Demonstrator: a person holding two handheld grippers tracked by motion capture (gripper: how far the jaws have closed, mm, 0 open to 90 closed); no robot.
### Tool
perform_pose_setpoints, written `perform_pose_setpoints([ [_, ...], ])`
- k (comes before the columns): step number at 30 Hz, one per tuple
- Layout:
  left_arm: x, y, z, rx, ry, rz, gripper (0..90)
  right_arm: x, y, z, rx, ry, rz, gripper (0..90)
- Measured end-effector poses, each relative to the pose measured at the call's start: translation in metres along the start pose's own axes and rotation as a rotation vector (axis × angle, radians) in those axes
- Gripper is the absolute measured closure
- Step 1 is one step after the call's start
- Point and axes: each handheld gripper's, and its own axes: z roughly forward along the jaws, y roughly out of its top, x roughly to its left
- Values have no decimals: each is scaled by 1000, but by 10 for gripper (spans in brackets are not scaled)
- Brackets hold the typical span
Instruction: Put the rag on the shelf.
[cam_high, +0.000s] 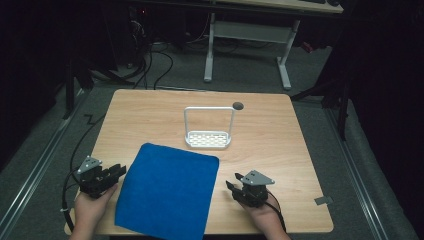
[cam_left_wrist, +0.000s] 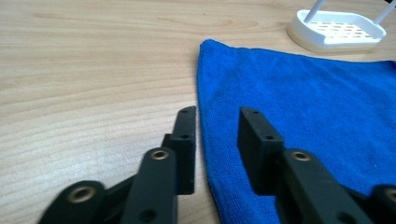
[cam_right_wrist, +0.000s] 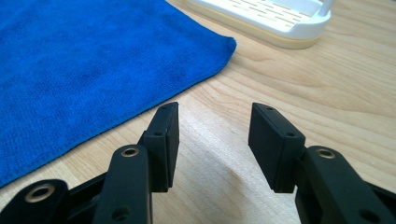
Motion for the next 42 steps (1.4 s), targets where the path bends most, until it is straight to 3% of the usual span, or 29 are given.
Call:
perform_pose_setpoints([
  [8, -10, -10, -1, 65, -59, 46, 850, 12, 11, 8, -8, 58, -29, 631],
  [11, -19, -16, -2, 107, -59, 98, 865, 17, 14, 12, -4, 80, -40, 656],
  [13, -24, -21, -4, 129, -65, 114, 874, 23, 18, 19, 2, 127, -41, 702],
  [17, -28, -26, -5, 149, -68, 134, 875, 28, 21, 26, 14, 166, -48, 740],
  [21, -31, -31, -4, 169, -64, 145, 874, 36, 25, 34, 35, 207, -85, 774],
  [27, -33, -33, -6, 170, -77, 147, 873, 52, 27, 42, 85, 270, -158, 900],
  [30, -35, -34, -6, 175, -90, 158, 873, 59, 27, 45, 119, 280, -193, 900],
  [33, -40, -34, -6, 182, -110, 177, 872, 60, 26, 45, 126, 276, -194, 900],
  [36, -47, -36, -5, 191, -137, 193, 873, 56, 24, 43, 127, 269, -179, 900],
  [42, -67, -32, 5, 219, -183, 263, 872, 43, 16, 33, 123, 230, -139, 900],
])
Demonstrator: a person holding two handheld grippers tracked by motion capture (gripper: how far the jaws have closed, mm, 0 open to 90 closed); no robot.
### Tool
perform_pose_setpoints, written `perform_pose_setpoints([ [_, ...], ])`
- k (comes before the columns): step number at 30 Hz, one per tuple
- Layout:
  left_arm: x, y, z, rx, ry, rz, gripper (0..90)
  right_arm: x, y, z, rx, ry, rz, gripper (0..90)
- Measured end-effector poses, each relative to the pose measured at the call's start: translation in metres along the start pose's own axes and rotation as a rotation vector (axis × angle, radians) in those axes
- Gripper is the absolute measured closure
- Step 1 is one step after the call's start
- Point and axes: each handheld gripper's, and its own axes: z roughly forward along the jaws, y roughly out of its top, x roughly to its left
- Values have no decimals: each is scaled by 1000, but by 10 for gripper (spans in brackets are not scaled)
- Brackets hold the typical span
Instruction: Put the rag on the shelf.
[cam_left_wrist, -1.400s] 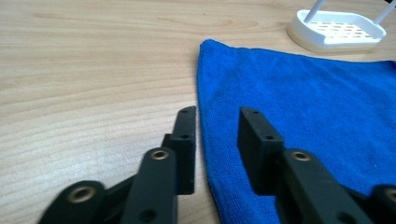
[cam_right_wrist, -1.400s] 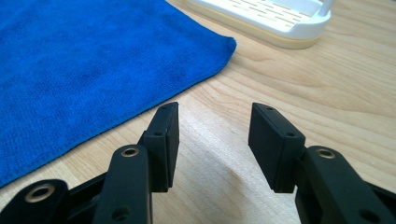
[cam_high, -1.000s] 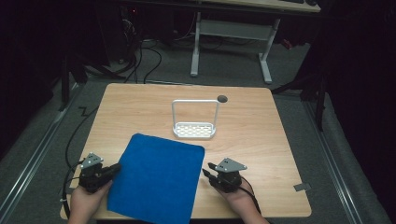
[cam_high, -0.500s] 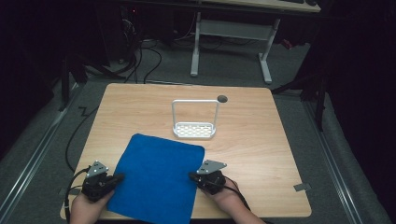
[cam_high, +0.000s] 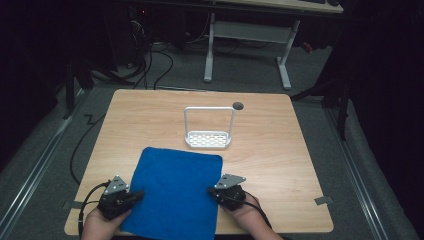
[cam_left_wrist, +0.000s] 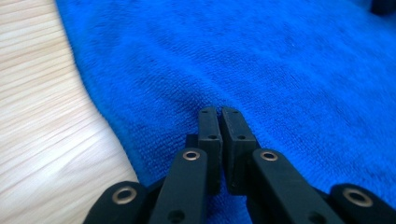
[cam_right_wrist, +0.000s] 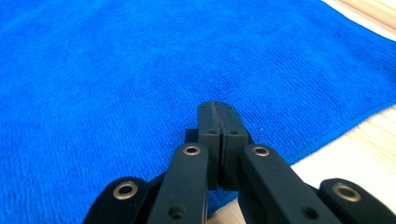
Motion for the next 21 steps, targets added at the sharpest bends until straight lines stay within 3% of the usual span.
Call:
perform_pose_setpoints([
  [13, -27, 29, 35, 43, -150, 126, 866, -21, -30, -35, 11, -141, 97, 900],
  [21, -46, 36, 46, 52, -217, 164, 858, -34, -45, -53, 18, -204, 147, 899],
])
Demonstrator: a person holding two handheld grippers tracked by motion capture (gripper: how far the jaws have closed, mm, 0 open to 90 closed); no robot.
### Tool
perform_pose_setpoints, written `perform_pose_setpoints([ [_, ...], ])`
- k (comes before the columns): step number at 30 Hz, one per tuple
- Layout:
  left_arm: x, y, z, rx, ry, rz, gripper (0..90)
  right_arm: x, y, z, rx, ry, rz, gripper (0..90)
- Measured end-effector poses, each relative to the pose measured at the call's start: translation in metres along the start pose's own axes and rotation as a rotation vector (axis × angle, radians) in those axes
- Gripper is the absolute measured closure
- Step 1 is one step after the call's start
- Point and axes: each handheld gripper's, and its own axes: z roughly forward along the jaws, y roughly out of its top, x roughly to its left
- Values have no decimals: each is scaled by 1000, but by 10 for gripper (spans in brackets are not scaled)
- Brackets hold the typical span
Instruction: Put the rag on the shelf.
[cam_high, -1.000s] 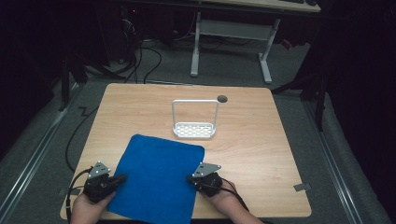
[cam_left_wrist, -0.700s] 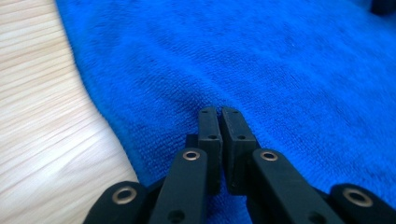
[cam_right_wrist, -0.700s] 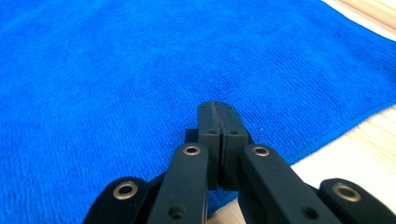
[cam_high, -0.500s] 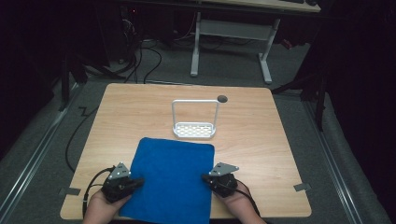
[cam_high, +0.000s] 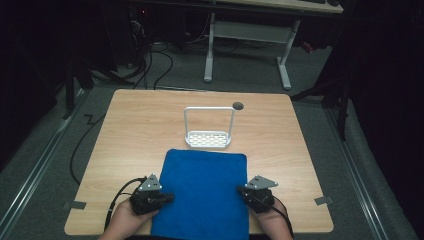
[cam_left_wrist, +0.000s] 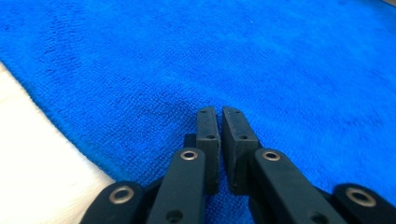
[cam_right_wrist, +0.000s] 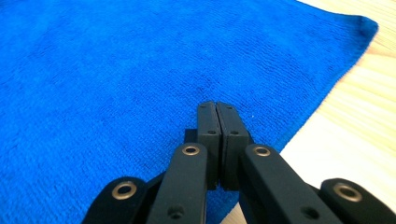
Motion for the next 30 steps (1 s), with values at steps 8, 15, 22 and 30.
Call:
perform_pose_setpoints([
  [8, -26, 1, 7, 20, -59, 62, 848, -18, -13, -13, -1, -20, 48, 889],
  [15, -41, -2, 7, 37, -91, 94, 837, -16, -23, -24, 4, -26, 24, 860],
  [22, -36, -3, 1, 17, -73, 79, 761, -23, -18, -26, -45, -11, 83, 764],
  [30, -1, -9, -16, -142, 66, -90, 661, -27, -15, -21, -76, 12, 110, 698],
])
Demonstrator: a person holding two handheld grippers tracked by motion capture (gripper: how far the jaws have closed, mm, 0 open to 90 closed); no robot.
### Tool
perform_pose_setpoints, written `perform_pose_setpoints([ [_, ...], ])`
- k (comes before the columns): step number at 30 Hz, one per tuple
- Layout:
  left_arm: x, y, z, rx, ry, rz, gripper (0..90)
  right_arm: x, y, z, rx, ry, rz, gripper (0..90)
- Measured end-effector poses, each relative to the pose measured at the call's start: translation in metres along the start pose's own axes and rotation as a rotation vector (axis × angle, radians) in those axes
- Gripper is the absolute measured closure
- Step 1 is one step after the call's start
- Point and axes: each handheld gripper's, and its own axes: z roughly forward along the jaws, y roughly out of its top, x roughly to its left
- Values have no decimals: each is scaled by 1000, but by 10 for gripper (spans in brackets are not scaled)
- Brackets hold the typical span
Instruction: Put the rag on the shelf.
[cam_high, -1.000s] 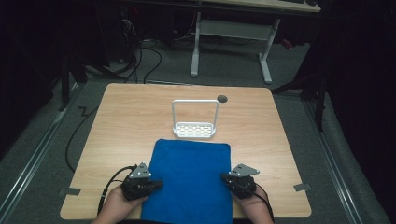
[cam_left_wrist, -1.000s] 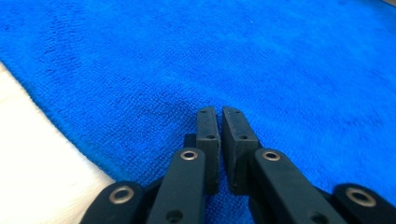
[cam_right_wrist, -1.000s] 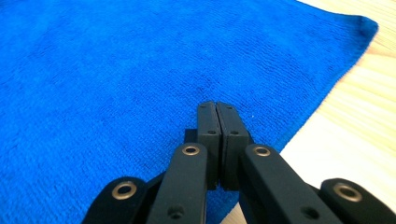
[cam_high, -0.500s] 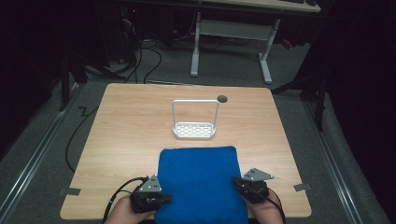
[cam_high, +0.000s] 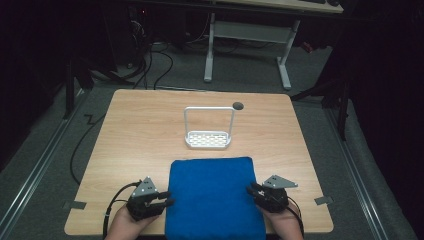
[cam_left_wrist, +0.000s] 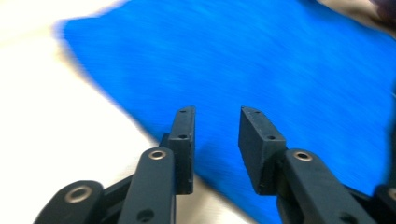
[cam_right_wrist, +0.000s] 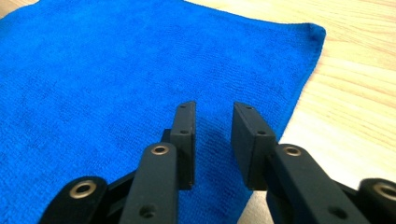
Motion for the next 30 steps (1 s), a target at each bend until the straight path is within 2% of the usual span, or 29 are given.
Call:
perform_pose_setpoints([
  [3, 12, 1, 2, -33, 72, -36, 626, -1, 1, 2, -16, -5, -8, 677],
  [7, 25, 6, 9, -63, 152, -59, 601, -3, 2, 3, -28, -6, 18, 676],
  [9, 30, 10, 15, -62, 179, -60, 588, -3, 3, 3, -34, -11, 21, 680],
  [14, 41, 25, 30, -88, 263, -96, 577, -1, 3, 4, -38, -17, 14, 655],
  [17, 48, 37, 42, -75, 283, -127, 601, -1, 2, 4, -33, -10, 13, 646],
  [21, 54, 48, 59, -43, 286, -166, 621, -1, 2, 4, -36, -15, 8, 640],
  [23, 52, 50, 65, -14, 273, -153, 651, -3, 2, 4, -41, -16, 12, 626],
  [25, 49, 50, 67, -7, 292, -132, 695, -4, 2, 3, -42, -23, 13, 618],
  [28, 50, 50, 67, -11, 279, -147, 755, -8, 5, 4, -59, -52, 13, 611],
  [30, 50, 50, 68, -12, 275, -143, 791, -12, 8, 7, -70, -68, 28, 607],
])
